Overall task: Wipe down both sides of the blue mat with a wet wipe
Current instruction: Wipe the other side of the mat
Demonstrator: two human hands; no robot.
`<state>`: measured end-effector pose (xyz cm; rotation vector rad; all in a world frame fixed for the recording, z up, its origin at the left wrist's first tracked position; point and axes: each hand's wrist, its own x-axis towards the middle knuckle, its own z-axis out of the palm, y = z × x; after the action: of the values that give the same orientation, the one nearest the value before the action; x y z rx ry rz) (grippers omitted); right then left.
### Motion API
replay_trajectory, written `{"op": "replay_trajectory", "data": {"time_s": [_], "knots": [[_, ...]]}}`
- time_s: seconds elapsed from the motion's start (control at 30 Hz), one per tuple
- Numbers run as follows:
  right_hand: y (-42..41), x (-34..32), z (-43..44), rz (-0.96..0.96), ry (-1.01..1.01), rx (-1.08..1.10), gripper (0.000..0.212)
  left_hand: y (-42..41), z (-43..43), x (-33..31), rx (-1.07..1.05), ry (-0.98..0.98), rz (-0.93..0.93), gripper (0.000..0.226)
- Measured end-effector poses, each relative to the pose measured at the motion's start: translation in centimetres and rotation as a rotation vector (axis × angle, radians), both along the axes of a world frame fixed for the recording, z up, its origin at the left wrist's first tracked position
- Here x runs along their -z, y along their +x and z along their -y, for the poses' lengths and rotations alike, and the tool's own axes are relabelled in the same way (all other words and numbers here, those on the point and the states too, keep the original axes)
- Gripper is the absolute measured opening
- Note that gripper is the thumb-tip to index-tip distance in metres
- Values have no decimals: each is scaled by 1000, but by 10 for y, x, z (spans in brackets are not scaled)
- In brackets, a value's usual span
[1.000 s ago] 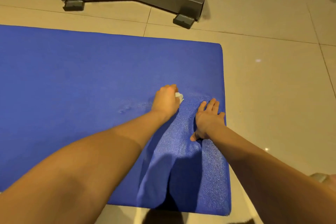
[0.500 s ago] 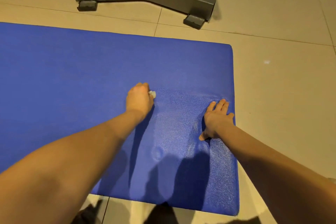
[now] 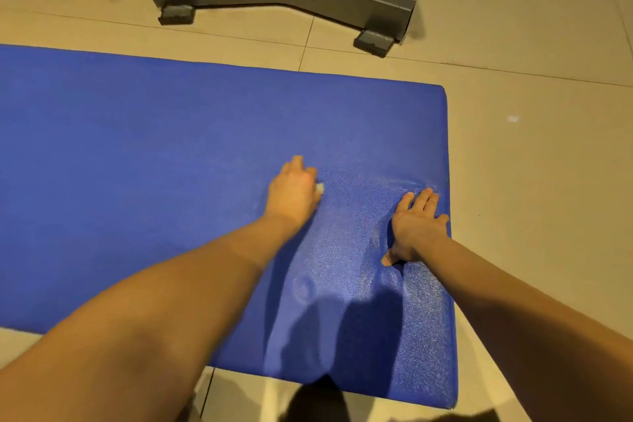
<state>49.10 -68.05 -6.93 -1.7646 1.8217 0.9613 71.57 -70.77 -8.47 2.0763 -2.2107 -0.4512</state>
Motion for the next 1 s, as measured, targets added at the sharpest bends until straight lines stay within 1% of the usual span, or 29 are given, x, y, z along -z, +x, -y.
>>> {"op": "replay_trajectory", "data": {"time_s": [0.07,0.13,0.2,0.27,0.37,0.47,0.57,0.6,0.63,0.73,0.83,0.93,1.0], "knots": [[1,0,1,-2,1,4,154,36,-6,5,-119,-38,6,27],[2,0,1,-1,2,14,155,52,-11,10,-211,-41,-48,26],[2,0,1,5,10,25,156,41,-14,10,-289,-25,-120,25],[2,0,1,10,5,26,156,11,-17,8,-300,-16,-192,25],[1,0,1,16,-5,28,156,-52,-32,6,-185,15,-293,21],[0,3,0,22,-8,26,155,-94,-50,5,-32,46,-279,17],[-4,3,-1,29,-14,9,155,-81,-45,7,135,8,-203,11],[-4,3,-1,30,-13,6,155,-68,-41,8,172,-11,-171,8],[-4,3,-1,29,-11,2,155,-53,-38,9,164,-23,-144,7],[-3,1,-1,30,-4,-3,154,8,-35,15,0,-56,-82,16],[-3,0,-1,33,-9,-1,154,55,-43,14,-205,-73,-69,21],[-3,2,-1,33,-10,-3,155,42,-48,9,-346,-62,-126,23],[-3,1,-2,31,-8,-5,155,13,-53,7,-348,-41,-191,23]]}}
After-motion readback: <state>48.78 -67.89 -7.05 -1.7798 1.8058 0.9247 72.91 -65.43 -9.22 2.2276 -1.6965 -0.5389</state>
